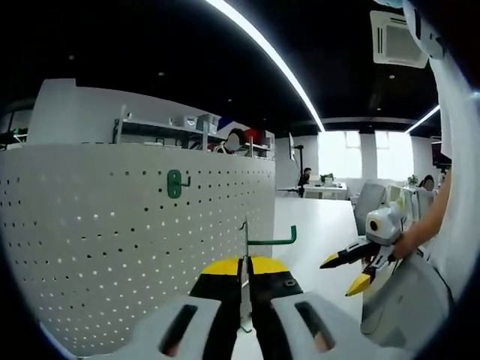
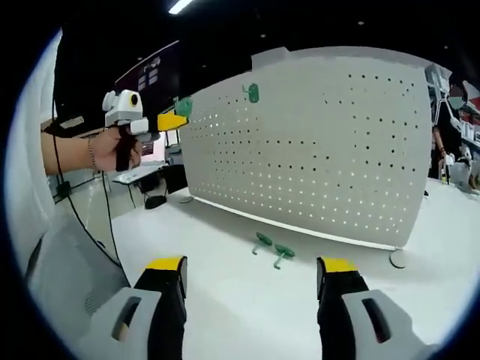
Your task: Insert the hook assembly into the mounting plate slot until the hook locks in place.
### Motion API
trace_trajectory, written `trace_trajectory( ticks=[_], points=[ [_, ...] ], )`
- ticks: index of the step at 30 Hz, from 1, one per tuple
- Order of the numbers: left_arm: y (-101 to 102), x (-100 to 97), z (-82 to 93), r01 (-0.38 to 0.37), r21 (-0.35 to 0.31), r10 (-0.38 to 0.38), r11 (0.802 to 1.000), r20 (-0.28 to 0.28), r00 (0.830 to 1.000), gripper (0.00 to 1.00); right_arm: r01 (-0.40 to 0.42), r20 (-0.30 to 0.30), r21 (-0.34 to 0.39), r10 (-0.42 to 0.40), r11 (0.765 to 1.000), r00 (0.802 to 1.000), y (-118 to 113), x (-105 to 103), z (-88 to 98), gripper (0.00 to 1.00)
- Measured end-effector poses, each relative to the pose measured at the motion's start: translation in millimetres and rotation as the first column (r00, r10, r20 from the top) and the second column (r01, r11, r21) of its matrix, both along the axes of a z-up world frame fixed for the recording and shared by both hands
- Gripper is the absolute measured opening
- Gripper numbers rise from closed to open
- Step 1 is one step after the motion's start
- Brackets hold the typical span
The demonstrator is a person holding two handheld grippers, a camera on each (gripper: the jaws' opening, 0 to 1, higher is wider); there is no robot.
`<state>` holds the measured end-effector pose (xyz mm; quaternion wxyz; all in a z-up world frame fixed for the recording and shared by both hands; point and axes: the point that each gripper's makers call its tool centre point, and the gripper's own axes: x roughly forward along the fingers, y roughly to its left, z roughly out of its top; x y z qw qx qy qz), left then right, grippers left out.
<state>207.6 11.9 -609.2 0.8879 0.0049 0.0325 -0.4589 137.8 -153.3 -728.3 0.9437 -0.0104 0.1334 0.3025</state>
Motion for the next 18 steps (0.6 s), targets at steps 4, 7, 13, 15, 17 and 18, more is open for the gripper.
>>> trace_trajectory(
  ticks=[4,7,13,15,17,18],
  points=[
    [0.7,0.5,-0.3,-0.001,0.003,0.001,1.0,0.002,1.0,0.02,0.017,0.103,0.072,-0.025,0.997,0.994,-2.1,3.8,25.6,0.67],
    [1.6,0.6,-1.4,-0.004,0.005,0.004,1.0,0.001,1.0,0.02,0.0,0.175,0.146,-0.026,0.989,0.984,0.5,1.7,47.3,0.7],
    [3.9,1.2,-3.1,-0.008,0.005,0.008,1.0,-0.002,1.0,0.02,-0.038,0.226,0.221,-0.013,0.975,0.974,7.6,-3.3,68.5,0.71],
    [4.8,1.9,-4.2,-0.012,0.005,0.012,1.0,-0.005,1.0,0.02,-0.036,0.222,0.213,-0.012,0.976,0.975,8.6,-2.5,67.1,0.71],
    [4.7,1.3,-4.5,-0.01,0.004,0.011,1.0,-0.005,1.0,0.02,-0.035,0.222,0.217,-0.014,0.976,0.975,7.8,-2.2,66.6,0.71],
    [4.6,1.2,-4.3,-0.011,0.004,0.011,1.0,-0.004,1.0,0.02,-0.032,0.22,0.221,-0.018,0.975,0.975,7.2,-1.9,67.4,0.71]
  ],
)
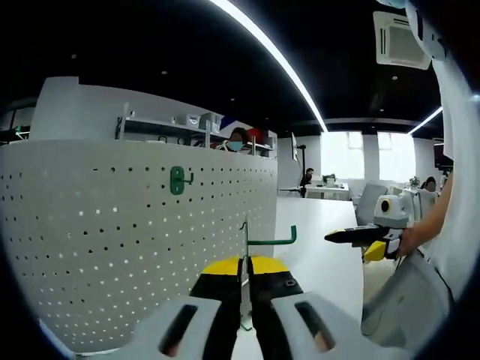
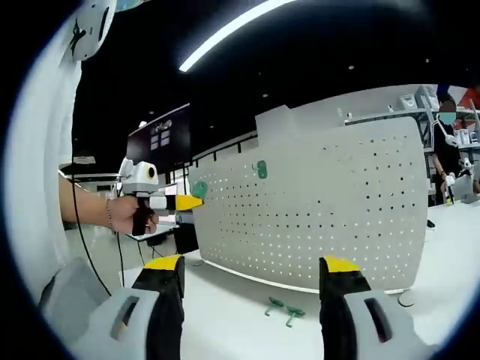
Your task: Insert the hook assembly into the mounting plate slot until the hook locks in place.
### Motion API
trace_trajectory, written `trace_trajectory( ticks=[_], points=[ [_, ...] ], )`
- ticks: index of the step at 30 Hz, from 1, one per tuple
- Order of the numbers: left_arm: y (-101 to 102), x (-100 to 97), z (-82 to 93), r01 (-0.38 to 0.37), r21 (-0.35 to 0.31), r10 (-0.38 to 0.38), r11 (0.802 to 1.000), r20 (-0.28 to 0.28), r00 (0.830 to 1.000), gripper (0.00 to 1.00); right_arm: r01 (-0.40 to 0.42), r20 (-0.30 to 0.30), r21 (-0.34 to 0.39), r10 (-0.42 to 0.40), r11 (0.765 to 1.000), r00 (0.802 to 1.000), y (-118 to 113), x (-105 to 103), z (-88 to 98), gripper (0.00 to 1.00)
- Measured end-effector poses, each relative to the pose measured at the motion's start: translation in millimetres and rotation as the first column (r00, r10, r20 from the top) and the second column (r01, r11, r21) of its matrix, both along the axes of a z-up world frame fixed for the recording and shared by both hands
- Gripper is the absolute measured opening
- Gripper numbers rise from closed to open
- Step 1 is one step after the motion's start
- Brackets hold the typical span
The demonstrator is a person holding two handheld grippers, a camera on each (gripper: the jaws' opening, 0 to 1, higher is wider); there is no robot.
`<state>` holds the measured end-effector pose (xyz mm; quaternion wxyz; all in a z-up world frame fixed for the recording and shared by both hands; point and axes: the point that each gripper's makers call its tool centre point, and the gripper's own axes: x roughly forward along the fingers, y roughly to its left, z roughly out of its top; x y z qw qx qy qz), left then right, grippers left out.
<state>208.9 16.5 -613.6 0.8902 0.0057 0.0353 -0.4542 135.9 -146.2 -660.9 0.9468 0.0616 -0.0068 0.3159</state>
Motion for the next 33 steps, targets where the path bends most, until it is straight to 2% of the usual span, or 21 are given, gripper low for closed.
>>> trace_trajectory(
  ticks=[4,6,8,10,12,14,19,33],
  points=[
    [0.0,0.3,-0.5,-0.001,0.0,0.001,1.0,-0.001,1.0,0.02,-0.019,-0.015,0.018,0.019,1.0,1.0,4.9,-1.1,2.5,0.69],
    [0.1,0.5,-0.7,-0.003,0.004,0.003,1.0,0.002,1.0,0.02,-0.054,-0.035,0.054,0.056,0.997,0.998,13.9,-3.9,6.2,0.67],
    [0.0,0.5,-1.0,-0.002,0.003,0.002,1.0,0.001,1.0,0.02,-0.07,-0.067,0.144,0.08,0.987,0.994,17.8,-3.9,11.8,0.65],
    [0.3,0.9,-1.8,-0.001,0.005,0.001,1.0,0.0,1.0,0.02,-0.066,-0.099,0.248,0.093,0.967,0.991,16.8,-0.2,17.6,0.66],
    [0.6,1.2,-2.1,-0.002,0.006,0.002,1.0,0.001,1.0,0.02,-0.067,-0.11,0.296,0.104,0.953,0.989,16.1,1.8,21.1,0.65],
    [1.0,1.8,-2.4,0.0,0.008,0.0,1.0,0.002,1.0,0.02,-0.07,-0.104,0.261,0.1,0.963,0.99,19.1,2.3,19.8,0.64],
    [3.1,3.5,-3.1,-0.005,0.009,0.005,1.0,0.004,1.0,0.02,-0.081,-0.102,0.255,0.11,0.964,0.989,24.3,3.5,20.7,0.62],
    [2.5,1.2,-6.0,-0.016,0.015,0.016,1.0,0.007,1.0,0.02,-0.152,-0.072,0.232,0.173,0.961,0.982,60.7,14.8,31.8,0.55]
  ],
)
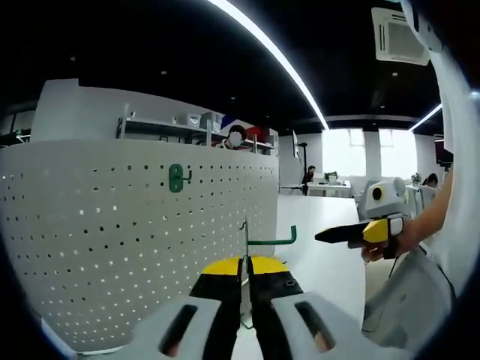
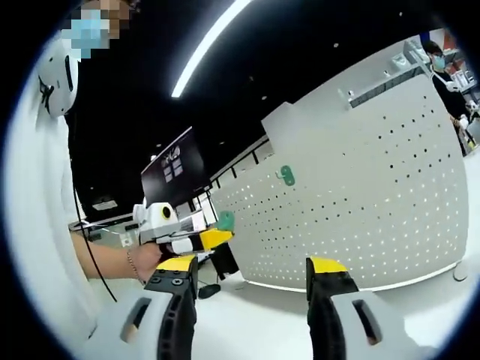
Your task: Insert the hook assembly into the mounting plate slot until the hook locks in place.
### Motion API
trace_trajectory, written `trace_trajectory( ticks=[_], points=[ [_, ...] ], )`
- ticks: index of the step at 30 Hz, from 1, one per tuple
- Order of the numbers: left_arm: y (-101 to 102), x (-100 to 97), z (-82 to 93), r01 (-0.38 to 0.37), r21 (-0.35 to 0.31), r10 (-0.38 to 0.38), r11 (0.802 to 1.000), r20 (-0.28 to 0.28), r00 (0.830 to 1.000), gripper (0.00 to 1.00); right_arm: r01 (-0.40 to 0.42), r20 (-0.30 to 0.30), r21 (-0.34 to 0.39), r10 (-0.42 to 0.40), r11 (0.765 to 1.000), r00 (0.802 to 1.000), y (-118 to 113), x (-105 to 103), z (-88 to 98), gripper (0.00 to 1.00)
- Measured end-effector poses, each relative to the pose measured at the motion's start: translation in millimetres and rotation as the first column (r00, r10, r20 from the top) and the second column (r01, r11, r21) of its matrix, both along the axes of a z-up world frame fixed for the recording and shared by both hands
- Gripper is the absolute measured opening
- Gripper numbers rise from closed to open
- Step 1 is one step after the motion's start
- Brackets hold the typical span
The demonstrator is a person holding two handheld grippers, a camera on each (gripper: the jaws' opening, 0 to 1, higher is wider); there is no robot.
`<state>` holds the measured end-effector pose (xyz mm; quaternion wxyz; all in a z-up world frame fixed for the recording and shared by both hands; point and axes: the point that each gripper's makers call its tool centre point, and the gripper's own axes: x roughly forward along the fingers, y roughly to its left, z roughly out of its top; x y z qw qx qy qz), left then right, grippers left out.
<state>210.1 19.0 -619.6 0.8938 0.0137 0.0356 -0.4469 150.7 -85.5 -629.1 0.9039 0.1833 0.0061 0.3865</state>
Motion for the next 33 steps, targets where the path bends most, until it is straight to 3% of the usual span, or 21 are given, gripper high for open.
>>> trace_trajectory(
  ticks=[33],
  points=[
    [-9.1,-14.5,-6.5,-0.018,0.008,0.018,1.0,-0.016,1.0,0.02,-0.11,0.029,0.044,0.109,0.993,0.994,62.8,23.2,19.7,0.52]
  ],
)
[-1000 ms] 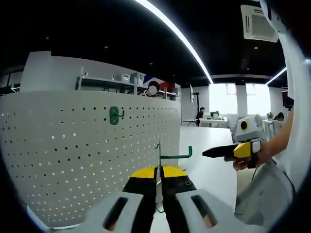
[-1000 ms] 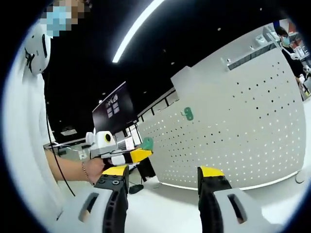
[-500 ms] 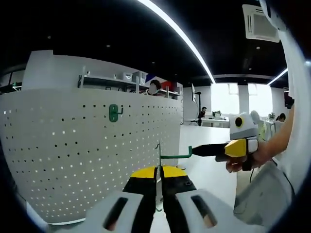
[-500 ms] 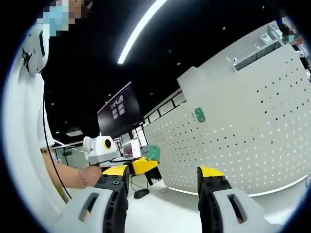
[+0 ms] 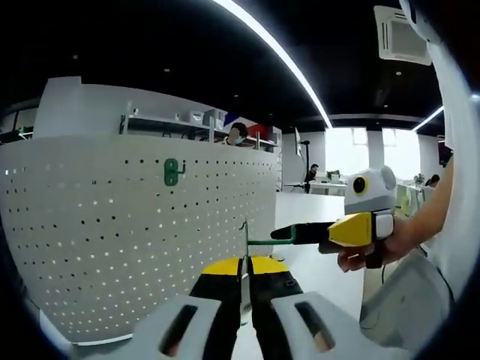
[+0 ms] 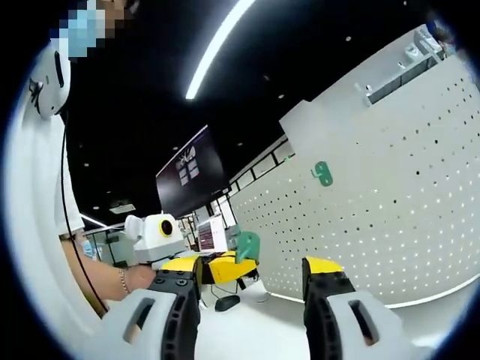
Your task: Insert the hook assembly into the mounting plate slot until the hook locks in place.
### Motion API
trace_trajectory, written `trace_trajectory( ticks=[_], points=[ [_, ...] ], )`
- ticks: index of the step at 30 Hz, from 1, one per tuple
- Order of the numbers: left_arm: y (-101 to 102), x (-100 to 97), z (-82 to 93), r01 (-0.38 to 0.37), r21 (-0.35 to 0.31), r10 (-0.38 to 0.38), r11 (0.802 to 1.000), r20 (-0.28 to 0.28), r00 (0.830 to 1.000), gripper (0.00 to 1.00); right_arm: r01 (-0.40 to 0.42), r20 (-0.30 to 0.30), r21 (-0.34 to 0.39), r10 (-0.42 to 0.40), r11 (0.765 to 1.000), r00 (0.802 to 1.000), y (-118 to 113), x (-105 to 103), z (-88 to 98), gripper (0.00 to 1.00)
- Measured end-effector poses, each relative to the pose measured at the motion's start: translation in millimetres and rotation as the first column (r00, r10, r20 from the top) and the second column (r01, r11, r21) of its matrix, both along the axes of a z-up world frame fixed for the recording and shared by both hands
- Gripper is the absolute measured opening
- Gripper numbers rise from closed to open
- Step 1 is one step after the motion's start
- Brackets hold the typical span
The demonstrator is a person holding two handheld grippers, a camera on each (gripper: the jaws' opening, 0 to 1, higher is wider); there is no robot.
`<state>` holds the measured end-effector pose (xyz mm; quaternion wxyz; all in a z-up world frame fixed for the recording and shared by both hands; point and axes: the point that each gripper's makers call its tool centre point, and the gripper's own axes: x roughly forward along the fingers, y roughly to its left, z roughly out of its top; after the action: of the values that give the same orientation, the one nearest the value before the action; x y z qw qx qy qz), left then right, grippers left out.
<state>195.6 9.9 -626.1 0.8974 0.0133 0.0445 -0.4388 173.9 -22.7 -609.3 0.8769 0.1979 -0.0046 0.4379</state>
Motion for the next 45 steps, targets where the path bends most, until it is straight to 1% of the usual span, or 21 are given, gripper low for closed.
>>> trace_trajectory(
  ticks=[9,14,17,21,22,25,27,30,34,36,45],
  points=[
    [-2.4,0.2,1.8,0.0,-0.007,0.0,1.0,0.002,1.0,0.02,-0.01,0.008,-0.007,0.01,1.0,1.0,11.6,4.4,3.0,0.47],
    [-2.2,-0.7,1.5,0.003,-0.009,-0.003,1.0,-0.003,1.0,0.02,-0.031,0.004,-0.01,0.031,0.999,1.0,16.6,3.0,4.1,0.32],
    [-1.6,-1.1,1.8,0.003,-0.008,-0.003,1.0,-0.001,1.0,0.02,-0.036,0.004,-0.011,0.036,0.999,0.999,19.2,2.9,4.2,0.3],
    [-1.5,-1.7,2.3,0.001,-0.009,-0.001,1.0,0.002,1.0,0.02,-0.046,0.0,-0.007,0.046,0.999,0.999,22.4,2.1,4.7,0.24],
    [-1.7,-1.9,1.9,0.002,-0.009,-0.002,1.0,0.001,1.0,0.02,-0.042,0.01,-0.012,0.042,0.999,0.999,22.5,2.6,5.4,0.22],
    [-2.4,-3.3,1.5,0.004,-0.009,-0.004,1.0,0.0,1.0,0.02,-0.046,0.009,-0.01,0.046,0.999,0.999,24.5,3.7,6.5,0.19],
    [-2.5,-3.3,1.4,0.003,-0.009,-0.003,1.0,0.0,1.0,0.02,-0.044,0.018,-0.023,0.044,0.999,0.999,25.8,4.5,7.1,0.18],
    [-3.2,-3.7,1.1,0.004,-0.009,-0.004,1.0,0.0,1.0,0.02,-0.039,0.015,-0.016,0.039,0.999,0.999,26.8,7.9,8.8,0.16],
    [-3.4,-4.0,2.1,0.001,-0.016,-0.001,1.0,-0.002,1.0,0.02,-0.037,0.014,-0.036,0.038,0.999,0.999,29.2,9.6,6.4,0.12],
    [-3.0,-3.5,2.6,0.0,-0.018,0.0,1.0,-0.001,1.0,0.02,-0.036,0.007,-0.034,0.036,0.999,0.999,28.8,10.4,5.7,0.12],
    [-2.3,-2.2,3.0,-0.019,-0.022,0.019,1.0,-0.001,1.0,0.02,-0.017,0.013,-0.043,0.017,0.999,1.0,29.2,13.3,5.7,0.07]
  ],
)
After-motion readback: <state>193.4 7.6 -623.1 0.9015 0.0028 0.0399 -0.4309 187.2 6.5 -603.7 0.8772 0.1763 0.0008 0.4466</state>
